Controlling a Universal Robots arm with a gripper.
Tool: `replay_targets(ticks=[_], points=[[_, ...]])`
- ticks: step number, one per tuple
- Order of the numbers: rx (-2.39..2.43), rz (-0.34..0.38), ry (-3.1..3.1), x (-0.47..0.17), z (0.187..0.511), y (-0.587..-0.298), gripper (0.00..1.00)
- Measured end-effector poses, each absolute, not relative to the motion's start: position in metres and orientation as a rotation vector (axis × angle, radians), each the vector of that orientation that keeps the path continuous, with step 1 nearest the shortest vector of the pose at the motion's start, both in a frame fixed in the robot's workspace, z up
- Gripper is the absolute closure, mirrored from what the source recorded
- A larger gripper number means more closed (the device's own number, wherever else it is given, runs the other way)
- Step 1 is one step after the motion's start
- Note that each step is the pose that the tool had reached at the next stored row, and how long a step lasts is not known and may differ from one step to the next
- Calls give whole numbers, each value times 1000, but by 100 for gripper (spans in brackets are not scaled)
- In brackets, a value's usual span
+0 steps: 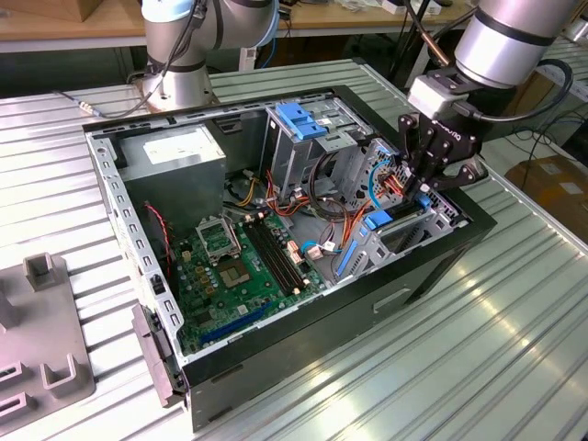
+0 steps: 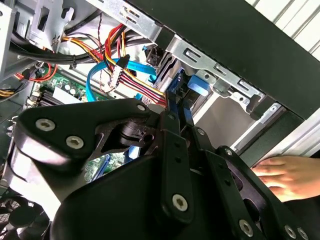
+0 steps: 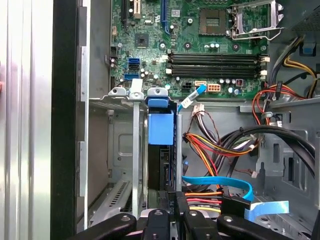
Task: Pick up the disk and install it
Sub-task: 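Insert the first disk wire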
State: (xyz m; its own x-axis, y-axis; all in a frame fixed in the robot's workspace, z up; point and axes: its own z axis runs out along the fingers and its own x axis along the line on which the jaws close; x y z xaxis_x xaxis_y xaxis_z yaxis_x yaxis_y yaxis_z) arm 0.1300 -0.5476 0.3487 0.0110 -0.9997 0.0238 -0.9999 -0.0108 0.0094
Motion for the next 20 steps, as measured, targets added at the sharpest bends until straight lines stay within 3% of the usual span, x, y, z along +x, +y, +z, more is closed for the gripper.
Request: replay_targets(ticks=[20], points=[[2228,16,-2181,128,345,-551,83]])
